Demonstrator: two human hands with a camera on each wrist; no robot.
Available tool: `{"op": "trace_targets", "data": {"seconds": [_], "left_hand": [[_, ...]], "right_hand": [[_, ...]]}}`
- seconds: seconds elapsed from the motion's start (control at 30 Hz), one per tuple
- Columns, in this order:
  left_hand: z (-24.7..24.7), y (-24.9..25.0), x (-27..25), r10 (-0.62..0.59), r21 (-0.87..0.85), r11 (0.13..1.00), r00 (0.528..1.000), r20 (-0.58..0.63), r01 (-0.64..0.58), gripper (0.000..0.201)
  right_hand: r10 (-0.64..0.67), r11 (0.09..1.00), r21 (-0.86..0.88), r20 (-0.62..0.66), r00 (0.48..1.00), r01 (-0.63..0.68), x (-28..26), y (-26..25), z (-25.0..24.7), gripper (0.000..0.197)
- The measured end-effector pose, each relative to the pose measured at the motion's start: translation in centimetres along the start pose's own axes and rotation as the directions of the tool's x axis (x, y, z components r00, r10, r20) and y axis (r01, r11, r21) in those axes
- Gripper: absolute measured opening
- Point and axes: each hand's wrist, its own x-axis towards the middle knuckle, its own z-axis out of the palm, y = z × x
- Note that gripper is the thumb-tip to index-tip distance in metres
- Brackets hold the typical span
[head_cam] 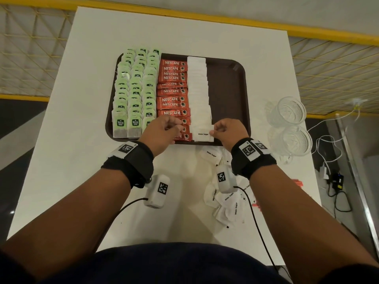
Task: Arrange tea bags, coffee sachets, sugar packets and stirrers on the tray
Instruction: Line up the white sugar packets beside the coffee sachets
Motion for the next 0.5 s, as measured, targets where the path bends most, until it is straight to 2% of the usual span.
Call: {"op": "trace_targets", "data": {"seconds": [0.13,0.23,0.33,0.43,0.5], "left_hand": [[0.2,0.3,-0.6,-0.010,-0.012,1.000,1.000,0.013,0.010,0.006],[0.6,0.4,-1.2,-0.007,0.016,1.000,1.000,-0.006,0.007,0.014],[1.2,0.8,-2.1,-0.019,0.039,0.999,1.000,-0.003,0.020,0.013],[2.3,1.1,-3.0,-0.035,0.124,0.992,0.999,0.029,0.032,0.012],[3.6,1.3,-3.7,-0.039,0.205,0.979,0.996,0.081,0.022,0.014]], "right_hand": [[0.023,0.997,-0.073,-0.007,1.000,-0.024,0.3,-0.1,0.3,0.015],[0.035,0.999,-0.026,-0.024,0.999,-0.035,-0.2,0.0,0.0,0.021],[0.011,1.000,-0.008,-0.072,0.997,-0.011,-1.3,0.5,-1.4,0.024],[-0.030,0.999,-0.015,-0.083,0.996,0.029,-3.3,1.9,-3.3,0.022],[-0.050,0.997,-0.066,-0.024,0.998,0.049,-4.9,3.1,-4.4,0.020]]}}
